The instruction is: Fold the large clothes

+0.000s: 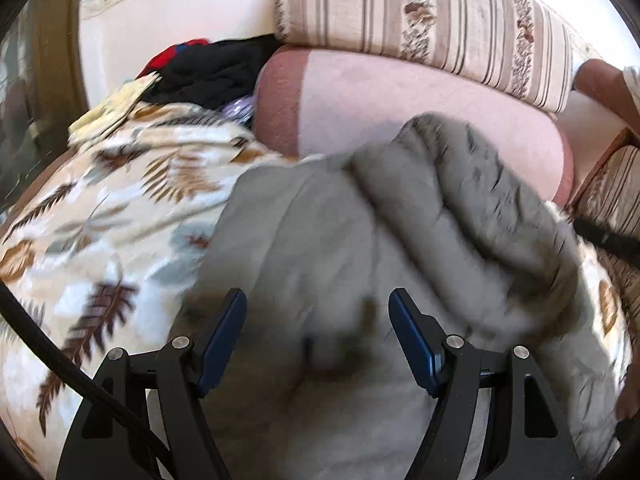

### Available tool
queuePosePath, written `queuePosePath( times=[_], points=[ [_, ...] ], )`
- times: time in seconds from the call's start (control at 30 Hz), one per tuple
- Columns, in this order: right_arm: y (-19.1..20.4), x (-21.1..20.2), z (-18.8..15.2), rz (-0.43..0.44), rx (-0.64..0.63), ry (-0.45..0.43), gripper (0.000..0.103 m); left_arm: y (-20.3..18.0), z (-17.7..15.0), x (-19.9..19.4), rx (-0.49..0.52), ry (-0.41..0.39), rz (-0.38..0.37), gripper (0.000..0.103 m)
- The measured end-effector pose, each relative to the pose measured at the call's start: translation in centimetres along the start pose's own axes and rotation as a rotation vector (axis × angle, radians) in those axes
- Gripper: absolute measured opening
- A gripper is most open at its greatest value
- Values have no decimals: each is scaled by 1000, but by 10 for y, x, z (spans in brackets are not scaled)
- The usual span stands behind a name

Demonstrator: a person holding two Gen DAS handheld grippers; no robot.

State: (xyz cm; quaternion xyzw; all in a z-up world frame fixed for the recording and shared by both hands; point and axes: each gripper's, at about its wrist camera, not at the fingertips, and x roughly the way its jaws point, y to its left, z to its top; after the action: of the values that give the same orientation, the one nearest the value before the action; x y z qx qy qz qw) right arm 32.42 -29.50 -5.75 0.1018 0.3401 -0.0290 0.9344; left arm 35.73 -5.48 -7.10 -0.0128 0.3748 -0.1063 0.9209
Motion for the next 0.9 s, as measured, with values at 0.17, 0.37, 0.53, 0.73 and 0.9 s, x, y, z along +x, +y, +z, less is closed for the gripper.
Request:
queuePosePath(
  times=[0.17,0.37,0.53,0.73,0.9],
  points=[
    [-33,39,-4,-33,53,103,37,-49,23,39,50,87,-54,73],
    [-36,72,-30,-35,48,197,37,-60,6,74,132,115,63,85],
    [-33,55,-29,-31,80,173,38,-50,4,47,91,76,45,83],
    [-7,9,-33,36,31,64,38,-42,-5,19,73,45,38,84],
    [9,43,-48,5,13,186,38,-35,-10,44,37,159,42,90]
  ],
)
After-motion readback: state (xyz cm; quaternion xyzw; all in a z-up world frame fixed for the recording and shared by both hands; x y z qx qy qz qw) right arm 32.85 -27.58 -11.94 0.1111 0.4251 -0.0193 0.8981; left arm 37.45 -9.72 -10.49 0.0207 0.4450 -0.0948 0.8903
